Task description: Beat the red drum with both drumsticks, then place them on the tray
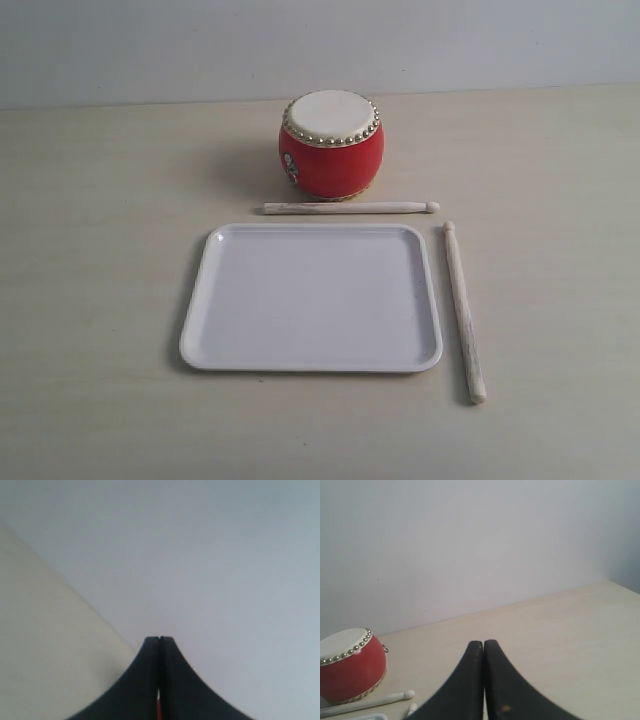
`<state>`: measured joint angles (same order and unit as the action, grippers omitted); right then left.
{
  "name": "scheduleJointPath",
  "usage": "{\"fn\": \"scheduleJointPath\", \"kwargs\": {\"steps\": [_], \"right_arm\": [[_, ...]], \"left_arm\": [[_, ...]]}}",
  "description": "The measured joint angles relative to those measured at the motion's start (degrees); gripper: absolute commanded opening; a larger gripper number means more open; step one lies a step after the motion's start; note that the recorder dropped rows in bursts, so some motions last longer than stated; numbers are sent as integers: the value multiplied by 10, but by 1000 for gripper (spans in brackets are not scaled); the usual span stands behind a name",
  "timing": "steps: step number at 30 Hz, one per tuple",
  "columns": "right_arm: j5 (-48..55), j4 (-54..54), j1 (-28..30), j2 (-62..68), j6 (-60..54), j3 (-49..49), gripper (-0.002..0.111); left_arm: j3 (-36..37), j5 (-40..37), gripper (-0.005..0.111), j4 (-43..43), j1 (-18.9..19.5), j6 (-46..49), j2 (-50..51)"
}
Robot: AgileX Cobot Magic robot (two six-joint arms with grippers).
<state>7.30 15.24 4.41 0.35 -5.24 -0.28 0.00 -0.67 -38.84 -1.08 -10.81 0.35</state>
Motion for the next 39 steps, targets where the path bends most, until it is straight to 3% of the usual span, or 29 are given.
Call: {"fn": "scheduleJointPath", "kwargs": {"steps": [4,10,19,27,31,36,39], "right_arm": [[0,0,0,0,0,0,0],[0,0,0,0,0,0,0],[0,0,0,0,0,0,0],[0,0,0,0,0,0,0],[0,0,0,0,0,0,0],[0,0,0,0,0,0,0],[0,0,0,0,0,0,0]], "left_arm": [[-30,7,0,-11,0,-29,1],[-213,-24,0,31,0,60,143],[-620,-285,0,224,0,260,573],[-903,-492,0,239,-6,435,919],[-966,-545,0,222,-34,534,1018],[-977,-608,0,213,-114,708,1091],[-977,-603,0,212,-140,741,1109]]}}
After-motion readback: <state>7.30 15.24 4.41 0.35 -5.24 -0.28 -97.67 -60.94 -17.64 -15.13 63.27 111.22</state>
